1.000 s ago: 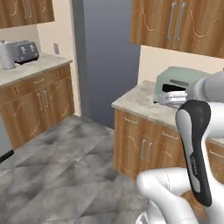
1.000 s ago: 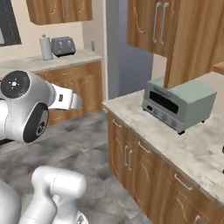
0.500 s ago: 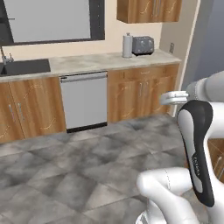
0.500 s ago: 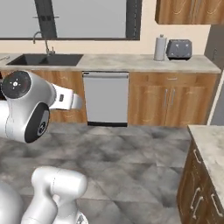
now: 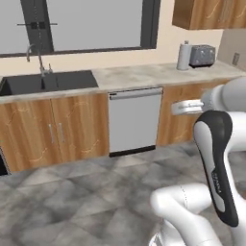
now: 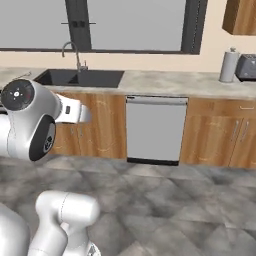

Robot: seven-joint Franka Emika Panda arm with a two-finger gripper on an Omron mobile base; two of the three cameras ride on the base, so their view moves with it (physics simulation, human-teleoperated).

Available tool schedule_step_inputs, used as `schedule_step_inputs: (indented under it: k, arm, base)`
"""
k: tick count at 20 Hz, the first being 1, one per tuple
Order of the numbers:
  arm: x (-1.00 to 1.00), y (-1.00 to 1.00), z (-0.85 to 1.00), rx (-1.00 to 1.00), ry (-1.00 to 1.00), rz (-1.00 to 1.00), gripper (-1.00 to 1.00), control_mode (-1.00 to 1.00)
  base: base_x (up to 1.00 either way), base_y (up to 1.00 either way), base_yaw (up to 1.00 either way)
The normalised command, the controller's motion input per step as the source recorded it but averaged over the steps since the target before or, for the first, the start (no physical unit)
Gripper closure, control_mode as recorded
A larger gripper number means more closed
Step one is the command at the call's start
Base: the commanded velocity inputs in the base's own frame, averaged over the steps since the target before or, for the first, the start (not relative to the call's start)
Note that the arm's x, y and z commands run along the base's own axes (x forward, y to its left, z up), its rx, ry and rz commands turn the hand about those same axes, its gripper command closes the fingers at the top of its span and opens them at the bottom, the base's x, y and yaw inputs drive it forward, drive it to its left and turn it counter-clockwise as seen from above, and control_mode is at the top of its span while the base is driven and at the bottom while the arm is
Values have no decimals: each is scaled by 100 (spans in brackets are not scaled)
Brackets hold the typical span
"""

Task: Grab the spray bottle from the cabinet, then place it next to the cutting board for sanitizing. Then grab the dish brush from the countertop next to the sink and place it next to the cutting board.

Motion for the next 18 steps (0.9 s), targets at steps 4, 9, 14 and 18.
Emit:
schedule_step_inputs:
  k: [4,9,14,18]
  arm:
    - [0,0,0,0,0,0,-100,100]
    - [0,0,0,0,0,0,-100,100]
    - [0,0,0,0,0,0,-100,100]
    - [0,0,0,0,0,0,-100,100]
  base:
    - [100,100,0]
    - [100,100,0]
    - [97,100,0]
    - [45,100,1]
